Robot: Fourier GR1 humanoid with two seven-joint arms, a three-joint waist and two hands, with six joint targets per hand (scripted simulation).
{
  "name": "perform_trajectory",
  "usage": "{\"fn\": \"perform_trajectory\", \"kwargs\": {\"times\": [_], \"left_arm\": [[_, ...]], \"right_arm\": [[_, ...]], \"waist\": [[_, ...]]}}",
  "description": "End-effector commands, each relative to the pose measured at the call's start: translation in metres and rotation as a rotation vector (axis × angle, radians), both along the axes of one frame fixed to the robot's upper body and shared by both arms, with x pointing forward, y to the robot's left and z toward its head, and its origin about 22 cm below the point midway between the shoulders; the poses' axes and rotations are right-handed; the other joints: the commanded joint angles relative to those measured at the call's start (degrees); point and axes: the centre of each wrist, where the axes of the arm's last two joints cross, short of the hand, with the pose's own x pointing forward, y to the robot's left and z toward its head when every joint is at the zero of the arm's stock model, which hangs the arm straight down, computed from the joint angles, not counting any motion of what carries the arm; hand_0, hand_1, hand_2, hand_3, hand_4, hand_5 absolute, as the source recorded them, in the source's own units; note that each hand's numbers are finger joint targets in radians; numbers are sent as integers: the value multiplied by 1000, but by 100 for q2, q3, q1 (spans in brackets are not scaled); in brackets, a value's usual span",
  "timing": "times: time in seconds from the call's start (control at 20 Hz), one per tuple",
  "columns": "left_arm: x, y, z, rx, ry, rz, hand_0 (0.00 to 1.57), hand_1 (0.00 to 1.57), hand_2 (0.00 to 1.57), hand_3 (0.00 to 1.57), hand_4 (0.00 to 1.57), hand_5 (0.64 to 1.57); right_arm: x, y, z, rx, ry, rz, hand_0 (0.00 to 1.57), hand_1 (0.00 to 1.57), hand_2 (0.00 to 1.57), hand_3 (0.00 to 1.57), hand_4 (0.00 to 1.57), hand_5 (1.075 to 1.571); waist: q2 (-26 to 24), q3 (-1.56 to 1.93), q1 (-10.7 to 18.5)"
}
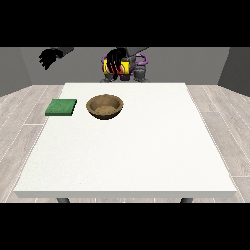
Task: Pick the cup and pour the ball into the bowl, then pick the bowl and place it on the pad
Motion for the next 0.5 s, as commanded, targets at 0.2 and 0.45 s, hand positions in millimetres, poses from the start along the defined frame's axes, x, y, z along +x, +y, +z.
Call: {"fn": "perform_trajectory", "kwargs": {"times": [0.2, 0.45], "left_arm": [[-3, 41, 4, -519, -46, -64, 847, 847, 1571, 1315, 1228, 1567], [-2, 46, 68, -1168, -134, -84, 622, 622, 279, 0, 1100, 1571]], "right_arm": [[10, 0, 9, 7, -44, -123, 0, 0, 0, 0, 701, 1570], [22, 16, 10, 56, -63, -100, 0, 0, 0, 0, 712, 1570]], "waist": [[545, -19, 905], [1206, -118, 992]]}}
